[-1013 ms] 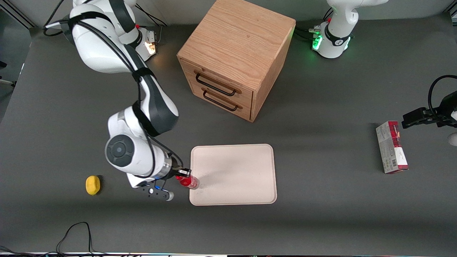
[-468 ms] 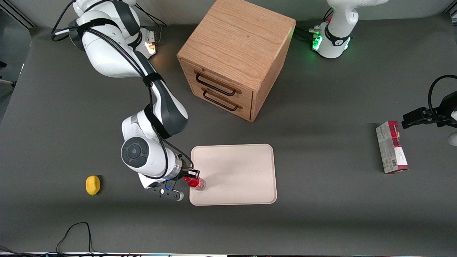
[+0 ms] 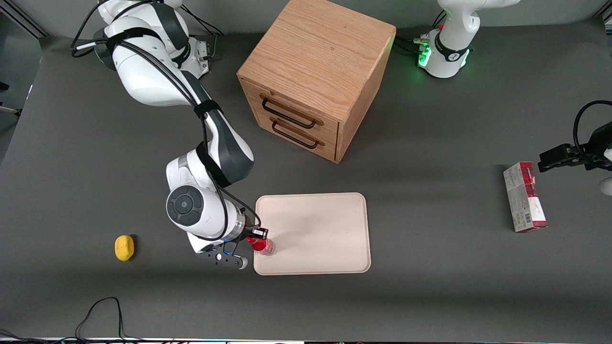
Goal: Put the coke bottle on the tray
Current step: 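Lower the bottle onto the tray and open the right gripper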
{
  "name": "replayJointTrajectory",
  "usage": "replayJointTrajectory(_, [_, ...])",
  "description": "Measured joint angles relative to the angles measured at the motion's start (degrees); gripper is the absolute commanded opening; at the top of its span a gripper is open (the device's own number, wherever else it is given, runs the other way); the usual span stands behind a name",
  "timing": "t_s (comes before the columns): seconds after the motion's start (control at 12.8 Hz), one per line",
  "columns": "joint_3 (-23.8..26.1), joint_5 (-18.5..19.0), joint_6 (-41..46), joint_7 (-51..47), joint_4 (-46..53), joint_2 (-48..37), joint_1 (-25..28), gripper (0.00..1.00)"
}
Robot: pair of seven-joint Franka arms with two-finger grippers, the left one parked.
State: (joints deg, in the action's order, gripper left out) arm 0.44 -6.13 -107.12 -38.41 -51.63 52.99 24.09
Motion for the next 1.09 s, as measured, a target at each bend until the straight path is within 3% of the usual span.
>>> replayJointTrajectory(0.7, [0.0,1.4,0.5,0.0,0.7,0.0,0.0,1.00])
replayJointTrajectory(1.09, [0.0,1.4,6.2,0.5,1.3,-2.4,-0.1,1.00])
